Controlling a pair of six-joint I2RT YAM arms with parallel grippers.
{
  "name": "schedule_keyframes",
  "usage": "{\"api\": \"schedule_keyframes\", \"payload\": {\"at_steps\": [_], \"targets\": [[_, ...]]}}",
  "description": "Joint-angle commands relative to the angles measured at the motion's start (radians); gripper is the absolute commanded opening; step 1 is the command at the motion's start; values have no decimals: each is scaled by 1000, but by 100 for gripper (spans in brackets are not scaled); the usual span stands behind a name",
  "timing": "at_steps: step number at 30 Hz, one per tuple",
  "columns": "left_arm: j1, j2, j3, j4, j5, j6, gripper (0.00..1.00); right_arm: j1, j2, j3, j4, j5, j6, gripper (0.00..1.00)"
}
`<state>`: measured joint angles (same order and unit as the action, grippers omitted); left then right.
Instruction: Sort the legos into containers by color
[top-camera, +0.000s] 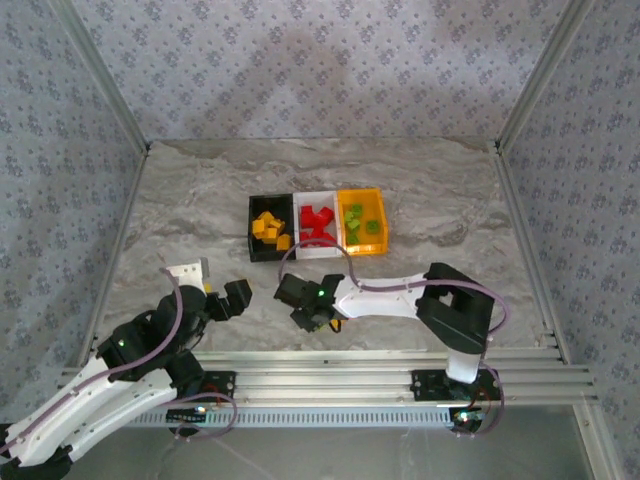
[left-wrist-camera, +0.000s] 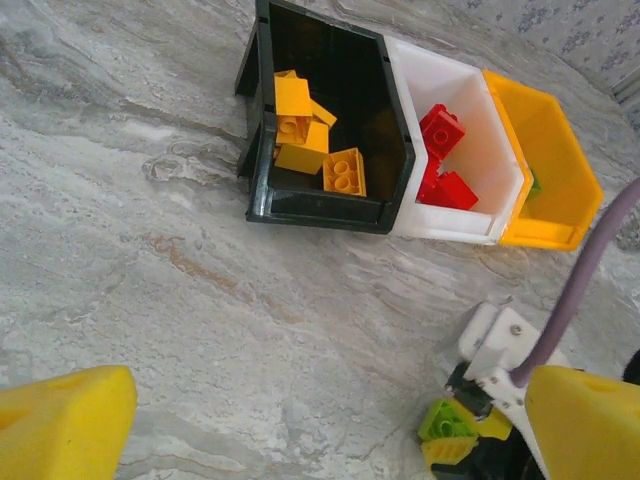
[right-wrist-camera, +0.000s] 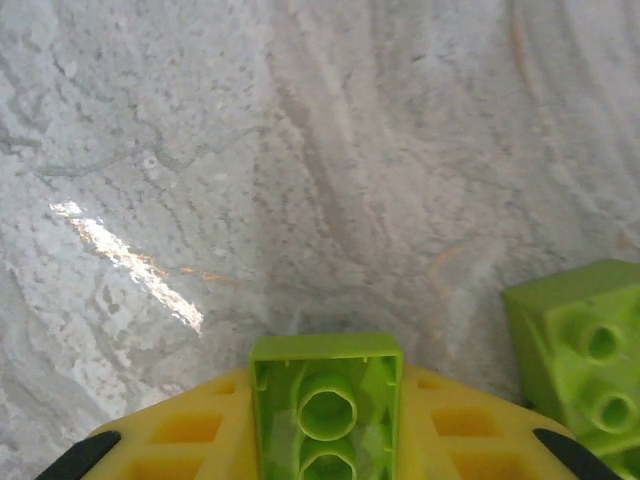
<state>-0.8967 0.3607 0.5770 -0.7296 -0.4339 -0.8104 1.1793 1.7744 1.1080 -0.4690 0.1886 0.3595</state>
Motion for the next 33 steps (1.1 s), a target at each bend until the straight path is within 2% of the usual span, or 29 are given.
{"api": "schedule_keyframes", "payload": {"at_steps": [1, 6, 12, 17, 26, 28, 33], "targets": [[5, -6, -9, 31, 11, -1, 100, -24, -117, -19, 56, 21, 41, 28], [7, 24, -23, 45, 23, -2, 100, -138, -280, -32, 63, -21, 63, 28], [8, 109, -33, 137, 66, 1, 100, -384, -345, 14, 39, -48, 97, 28], [10, 156, -61, 208, 108, -5, 100, -544, -189, 161, -28, -43, 114, 28], [14, 239, -68, 226, 157, -1, 100, -643, 60, 350, -92, 16, 145, 29], [15, 245, -69, 229, 159, 2, 100, -649, 95, 385, -110, 15, 152, 33], [16, 245, -65, 231, 159, 7, 100, -647, 97, 410, -101, 11, 154, 59]]}}
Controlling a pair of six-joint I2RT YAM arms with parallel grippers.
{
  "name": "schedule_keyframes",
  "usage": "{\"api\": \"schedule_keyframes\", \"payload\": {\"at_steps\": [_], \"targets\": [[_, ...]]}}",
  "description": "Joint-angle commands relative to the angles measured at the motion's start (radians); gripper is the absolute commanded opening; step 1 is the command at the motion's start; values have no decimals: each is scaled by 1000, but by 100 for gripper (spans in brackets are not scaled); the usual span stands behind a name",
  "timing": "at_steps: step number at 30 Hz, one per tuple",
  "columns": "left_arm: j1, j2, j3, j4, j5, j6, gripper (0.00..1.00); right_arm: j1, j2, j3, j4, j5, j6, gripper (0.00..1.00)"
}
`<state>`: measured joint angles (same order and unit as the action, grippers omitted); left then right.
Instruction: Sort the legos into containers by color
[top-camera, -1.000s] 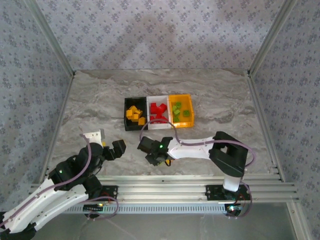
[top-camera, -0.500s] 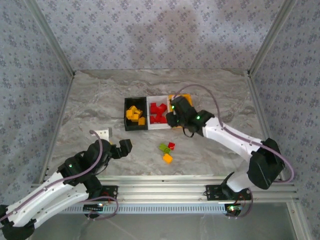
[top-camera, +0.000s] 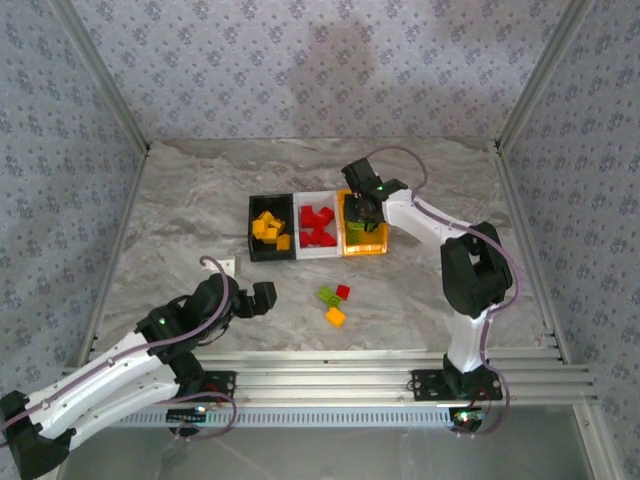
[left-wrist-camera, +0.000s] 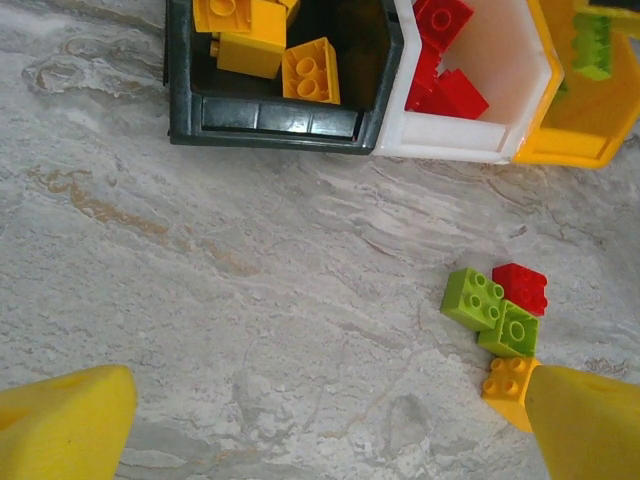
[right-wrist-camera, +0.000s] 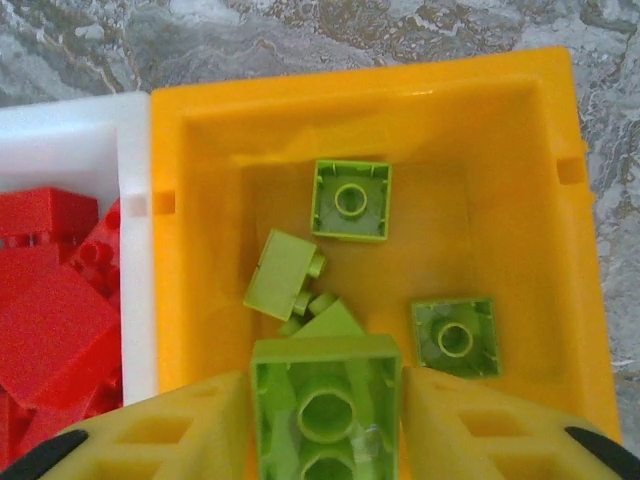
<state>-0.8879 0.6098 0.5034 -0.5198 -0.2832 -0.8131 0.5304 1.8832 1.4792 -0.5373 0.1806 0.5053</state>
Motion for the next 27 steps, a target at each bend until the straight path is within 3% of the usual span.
{"api": "schedule_keyframes", "payload": {"at_steps": [1, 9, 14, 21, 27], "targets": [[9, -4, 10, 20, 8, 9, 100, 2, -24, 35, -31, 19, 8, 62], [14, -10, 24, 13, 10, 17, 100, 50, -267, -168, 44, -43, 36, 64], [22, -16, 34, -3, -4, 21, 100, 175, -388, -321, 40, -112, -7, 66], [44, -56, 29, -37, -18, 10, 100, 394, -295, -339, -50, -100, -95, 67], [52, -89, 14, -60, -10, -7, 99, 471, -163, -295, -59, -42, -116, 67]]}}
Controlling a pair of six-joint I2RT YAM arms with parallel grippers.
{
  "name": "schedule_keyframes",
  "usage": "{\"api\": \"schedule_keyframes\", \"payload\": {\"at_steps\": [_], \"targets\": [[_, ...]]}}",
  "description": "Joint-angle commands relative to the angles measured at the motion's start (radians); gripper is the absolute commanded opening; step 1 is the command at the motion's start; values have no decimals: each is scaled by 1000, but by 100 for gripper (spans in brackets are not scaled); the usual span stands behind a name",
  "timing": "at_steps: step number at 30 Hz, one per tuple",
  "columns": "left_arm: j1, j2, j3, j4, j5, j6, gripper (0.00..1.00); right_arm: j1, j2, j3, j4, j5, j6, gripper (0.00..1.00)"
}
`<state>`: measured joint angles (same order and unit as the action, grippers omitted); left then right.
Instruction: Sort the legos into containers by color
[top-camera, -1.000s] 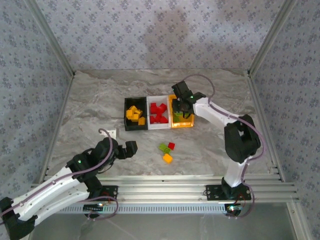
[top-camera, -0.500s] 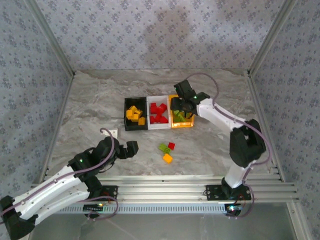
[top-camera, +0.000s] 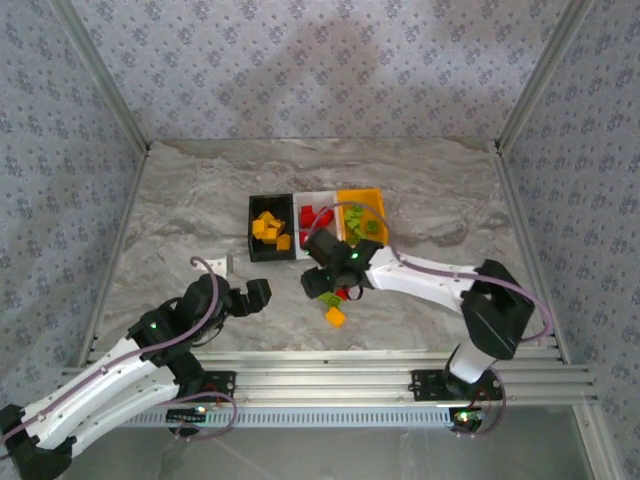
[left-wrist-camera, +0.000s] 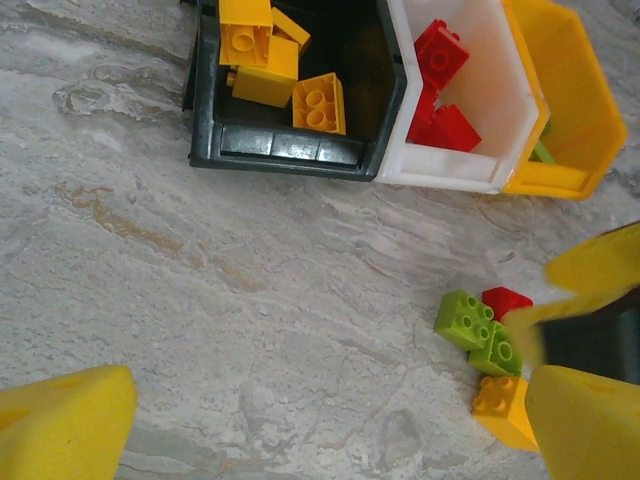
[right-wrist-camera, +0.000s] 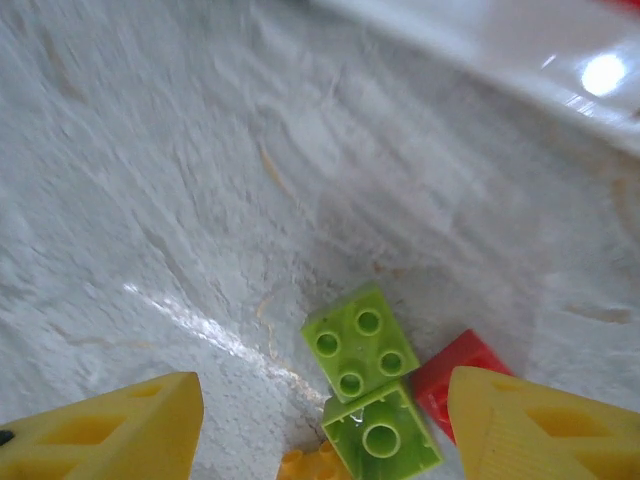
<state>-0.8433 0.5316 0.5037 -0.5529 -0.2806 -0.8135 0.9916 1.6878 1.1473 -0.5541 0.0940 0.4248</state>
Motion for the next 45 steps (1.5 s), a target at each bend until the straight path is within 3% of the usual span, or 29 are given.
{"api": "schedule_keyframes", "payload": {"at_steps": [1, 13, 19, 24, 30, 33, 37, 45], "targets": [[6, -14, 11, -29, -13, -7, 100, 14, 52, 36, -42, 60, -42, 67], [17, -18, -8, -20, -7, -8, 100, 25, 208, 121, -99, 112, -99, 63], [22, -19, -10, -23, -2, -7, 100, 25, 243, 132, -90, 107, -106, 51], [24, -18, -11, -17, 9, -6, 100, 20, 202, 129, -64, 86, -98, 35], [27, -14, -13, -7, 18, -3, 100, -9, 64, 125, -22, 84, -69, 30], [26, -13, -14, -1, 20, -3, 100, -66, -23, 117, -4, 74, -48, 30], [27, -9, -19, 7, 24, -4, 100, -214, -89, 124, 27, 41, 7, 30], [30, 4, -19, 10, 34, -12, 99, -412, 91, 293, -13, 66, 73, 31]]}}
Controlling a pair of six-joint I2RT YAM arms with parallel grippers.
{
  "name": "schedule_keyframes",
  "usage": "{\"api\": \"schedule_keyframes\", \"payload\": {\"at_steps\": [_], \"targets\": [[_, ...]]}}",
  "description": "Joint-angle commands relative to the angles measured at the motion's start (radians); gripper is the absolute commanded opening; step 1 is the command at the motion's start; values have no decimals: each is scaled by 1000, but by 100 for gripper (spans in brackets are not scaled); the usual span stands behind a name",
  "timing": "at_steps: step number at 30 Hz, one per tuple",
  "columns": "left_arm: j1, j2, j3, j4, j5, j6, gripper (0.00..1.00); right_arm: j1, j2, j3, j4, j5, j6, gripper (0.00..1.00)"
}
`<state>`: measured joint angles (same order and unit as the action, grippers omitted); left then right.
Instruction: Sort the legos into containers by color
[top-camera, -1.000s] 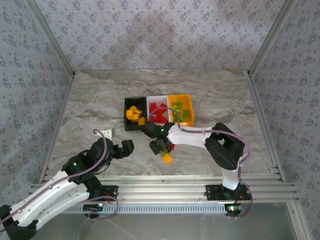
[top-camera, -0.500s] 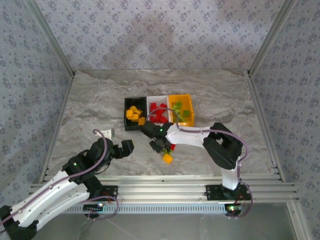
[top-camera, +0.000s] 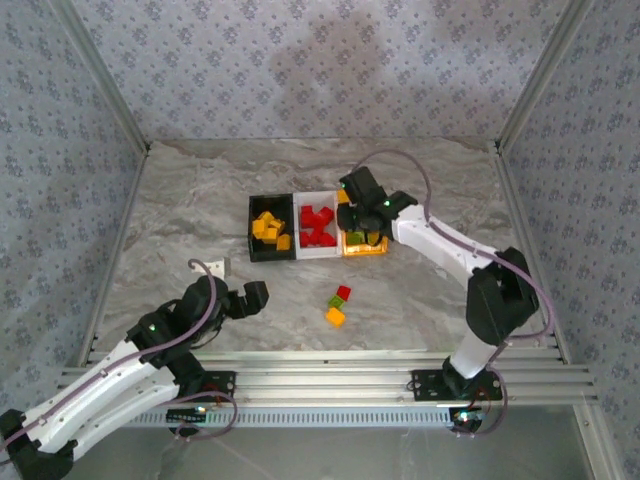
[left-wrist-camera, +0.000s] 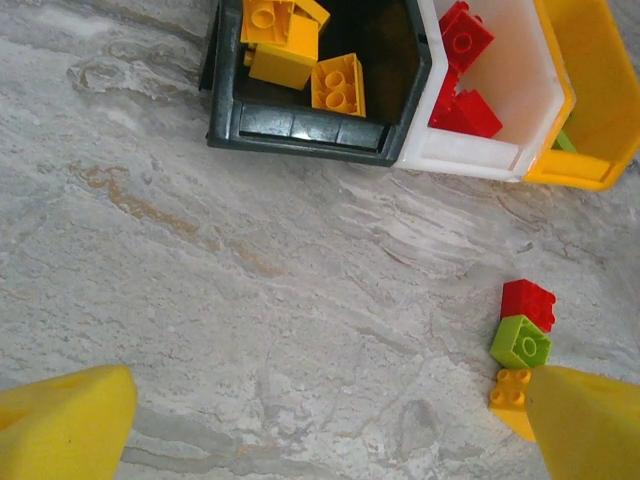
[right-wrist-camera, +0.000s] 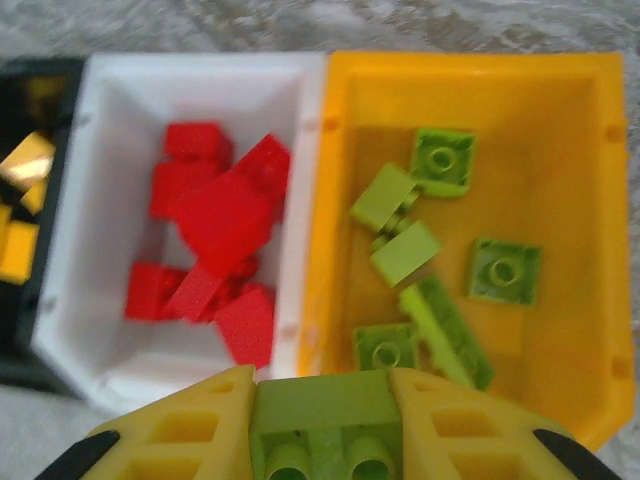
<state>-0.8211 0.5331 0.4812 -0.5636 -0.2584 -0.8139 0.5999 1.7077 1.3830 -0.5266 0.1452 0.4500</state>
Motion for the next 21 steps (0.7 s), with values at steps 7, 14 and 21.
{"api": "schedule_keyframes", "payload": {"at_steps": [7, 14, 21], "targets": [[9, 5, 7, 16, 23, -9, 100, -61, 179, 156, -58, 26, 91, 44], [10, 9, 11, 17, 36, 2, 100, -54, 90, 130, -40, 45, 90, 65], [11, 183, 87, 71, 125, 99, 100, -23, -120, -100, 11, 38, 145, 66]]}}
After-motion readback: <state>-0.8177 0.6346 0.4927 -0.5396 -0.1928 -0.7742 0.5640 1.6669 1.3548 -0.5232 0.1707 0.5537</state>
